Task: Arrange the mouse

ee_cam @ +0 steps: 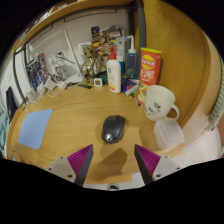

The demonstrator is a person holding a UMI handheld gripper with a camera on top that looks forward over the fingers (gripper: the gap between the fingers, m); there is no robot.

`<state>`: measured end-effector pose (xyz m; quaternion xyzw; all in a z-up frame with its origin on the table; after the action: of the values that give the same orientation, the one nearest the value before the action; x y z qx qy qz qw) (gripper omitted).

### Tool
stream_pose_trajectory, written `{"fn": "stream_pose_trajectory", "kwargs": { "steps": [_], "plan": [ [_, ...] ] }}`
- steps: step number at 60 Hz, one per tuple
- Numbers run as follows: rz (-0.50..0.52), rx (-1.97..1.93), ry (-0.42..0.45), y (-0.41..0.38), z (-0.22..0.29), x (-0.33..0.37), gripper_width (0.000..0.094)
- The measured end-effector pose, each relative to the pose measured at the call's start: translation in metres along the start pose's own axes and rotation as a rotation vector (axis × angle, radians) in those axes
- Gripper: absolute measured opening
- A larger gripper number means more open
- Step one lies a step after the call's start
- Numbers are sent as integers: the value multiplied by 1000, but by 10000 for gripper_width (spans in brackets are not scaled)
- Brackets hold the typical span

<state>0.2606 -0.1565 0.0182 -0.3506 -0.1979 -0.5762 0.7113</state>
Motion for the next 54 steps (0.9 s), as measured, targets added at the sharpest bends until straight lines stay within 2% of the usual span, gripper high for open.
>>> {"fn": "stream_pose_trajectory", "kwargs": {
  "steps": [7,15,17,19,21,39,45,54],
  "plan": [
    [-9,-18,-14,10,18,-31,800],
    [-6,-45,-20,19,37,-56,698],
    [0,-40,-28,19,40,-61,646],
    [-3,-29,-25,21,45,-65,662],
    [-3,-18,-27,21,48,-70,537],
    [99,74,-34,-7,66,-100,404],
    [96,82,-28,-16,72,-108,324],
    [54,101,-32,-27,79,-116,317]
  ]
}}
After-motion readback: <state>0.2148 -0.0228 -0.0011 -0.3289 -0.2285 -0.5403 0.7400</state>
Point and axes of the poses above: the point between the fingertips, and its own axes, seen from behind it with the camera up: y to the right, z up, x backward, against the way the camera looks, the point moved 2 cm from there along x, backward, against the way the camera looks, and after that the axes turned 15 degrees about z, right-handed, at the moved point
